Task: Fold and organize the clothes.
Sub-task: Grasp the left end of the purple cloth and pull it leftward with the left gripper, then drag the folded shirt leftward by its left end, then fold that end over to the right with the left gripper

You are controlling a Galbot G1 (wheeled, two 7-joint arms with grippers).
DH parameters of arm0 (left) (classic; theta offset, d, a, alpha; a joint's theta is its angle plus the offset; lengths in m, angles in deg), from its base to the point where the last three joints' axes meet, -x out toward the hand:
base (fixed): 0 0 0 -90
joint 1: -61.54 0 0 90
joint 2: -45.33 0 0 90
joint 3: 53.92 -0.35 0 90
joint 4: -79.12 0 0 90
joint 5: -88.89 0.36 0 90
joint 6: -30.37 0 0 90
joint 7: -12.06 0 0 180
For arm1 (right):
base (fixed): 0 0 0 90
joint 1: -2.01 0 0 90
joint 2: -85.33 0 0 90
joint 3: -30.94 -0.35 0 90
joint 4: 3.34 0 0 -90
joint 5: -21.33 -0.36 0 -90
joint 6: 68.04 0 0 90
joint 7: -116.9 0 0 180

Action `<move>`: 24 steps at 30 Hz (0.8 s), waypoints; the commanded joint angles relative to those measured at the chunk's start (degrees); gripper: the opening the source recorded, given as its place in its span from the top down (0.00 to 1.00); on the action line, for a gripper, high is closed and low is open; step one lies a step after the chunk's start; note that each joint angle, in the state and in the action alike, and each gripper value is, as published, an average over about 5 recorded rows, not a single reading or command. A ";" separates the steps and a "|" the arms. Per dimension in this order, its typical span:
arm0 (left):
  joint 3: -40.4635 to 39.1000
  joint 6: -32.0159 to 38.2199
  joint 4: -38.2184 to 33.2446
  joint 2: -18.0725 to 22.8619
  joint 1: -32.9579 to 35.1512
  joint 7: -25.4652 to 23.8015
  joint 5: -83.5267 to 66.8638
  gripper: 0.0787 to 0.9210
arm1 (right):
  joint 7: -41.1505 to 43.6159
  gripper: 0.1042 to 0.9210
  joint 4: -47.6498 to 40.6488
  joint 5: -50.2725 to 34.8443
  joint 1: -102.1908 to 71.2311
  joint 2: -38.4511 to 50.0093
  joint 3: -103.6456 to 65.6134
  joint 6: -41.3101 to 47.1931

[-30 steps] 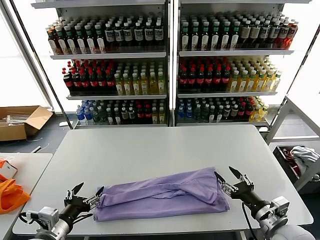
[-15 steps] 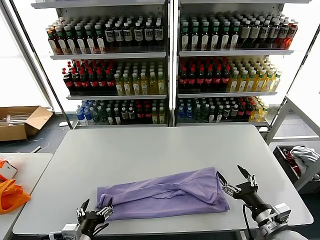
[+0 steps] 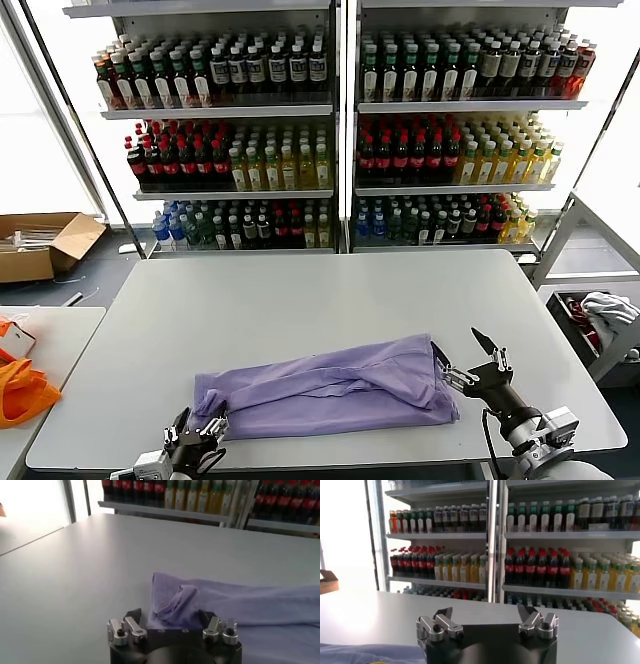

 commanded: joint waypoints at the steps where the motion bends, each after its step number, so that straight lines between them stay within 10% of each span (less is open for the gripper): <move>1: -1.74 -0.43 1.16 0.77 0.00 0.56 -2.39 0.37 | 0.00 0.12 0.16 -0.03 0.03 0.09 -0.14 -0.36; 12: -0.70 0.51 -1.81 -0.44 1.25 -0.83 -0.69 0.75 | -0.10 0.12 0.25 -1.42 0.54 0.33 -0.04 -0.01; 24: 27.77 -3.35 -1.16 -17.02 0.10 -8.53 -13.05 0.97 | -0.03 0.12 -0.56 -2.74 1.34 0.06 0.13 -0.20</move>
